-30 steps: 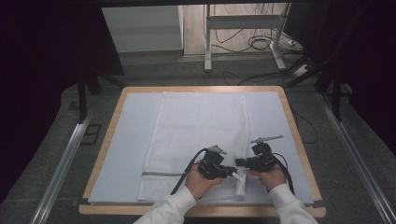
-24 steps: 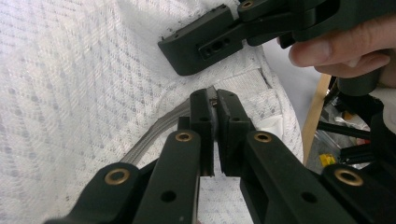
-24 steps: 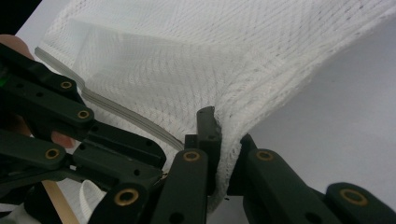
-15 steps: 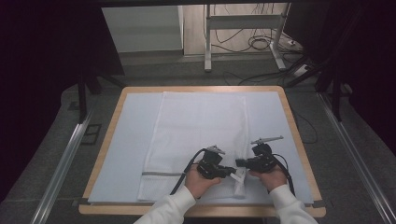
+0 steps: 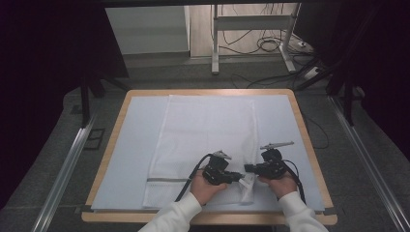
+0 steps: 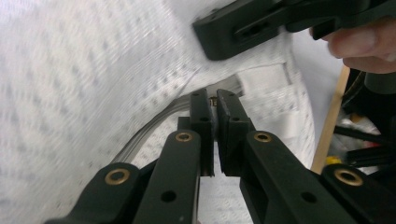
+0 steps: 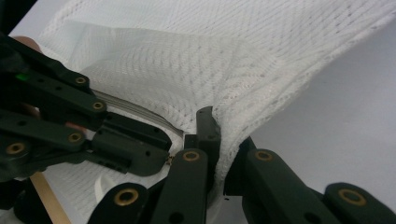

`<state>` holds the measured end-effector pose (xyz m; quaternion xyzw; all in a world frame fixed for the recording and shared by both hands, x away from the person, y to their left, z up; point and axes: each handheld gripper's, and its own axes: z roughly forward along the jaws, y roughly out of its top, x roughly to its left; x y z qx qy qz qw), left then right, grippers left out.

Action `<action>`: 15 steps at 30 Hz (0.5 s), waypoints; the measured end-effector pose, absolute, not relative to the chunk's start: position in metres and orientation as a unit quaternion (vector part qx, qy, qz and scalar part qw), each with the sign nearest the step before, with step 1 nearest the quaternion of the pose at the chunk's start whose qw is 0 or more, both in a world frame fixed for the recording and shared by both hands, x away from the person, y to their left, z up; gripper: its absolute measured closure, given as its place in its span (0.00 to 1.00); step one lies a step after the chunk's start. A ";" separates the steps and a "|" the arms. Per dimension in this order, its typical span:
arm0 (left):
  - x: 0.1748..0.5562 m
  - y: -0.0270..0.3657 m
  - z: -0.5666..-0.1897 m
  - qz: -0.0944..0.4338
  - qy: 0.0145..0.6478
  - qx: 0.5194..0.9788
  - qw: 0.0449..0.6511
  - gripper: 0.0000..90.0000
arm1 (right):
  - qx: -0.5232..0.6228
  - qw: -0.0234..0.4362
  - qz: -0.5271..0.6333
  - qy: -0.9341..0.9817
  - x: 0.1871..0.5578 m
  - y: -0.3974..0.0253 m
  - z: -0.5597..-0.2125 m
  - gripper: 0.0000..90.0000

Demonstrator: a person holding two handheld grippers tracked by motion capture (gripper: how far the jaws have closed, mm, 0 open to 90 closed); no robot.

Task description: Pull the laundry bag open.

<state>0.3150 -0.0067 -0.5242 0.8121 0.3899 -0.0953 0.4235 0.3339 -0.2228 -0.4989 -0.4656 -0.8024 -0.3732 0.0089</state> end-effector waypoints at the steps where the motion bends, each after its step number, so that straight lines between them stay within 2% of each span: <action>1: 0.315 -0.005 -0.525 -0.101 0.392 0.809 0.426 0.96 | -0.466 0.011 -0.374 -0.802 0.334 -0.223 -0.499 0.97; 15: 0.316 0.003 -0.523 -0.077 0.394 0.818 0.413 0.96 | -0.465 0.011 -0.377 -0.801 0.334 -0.224 -0.498 0.97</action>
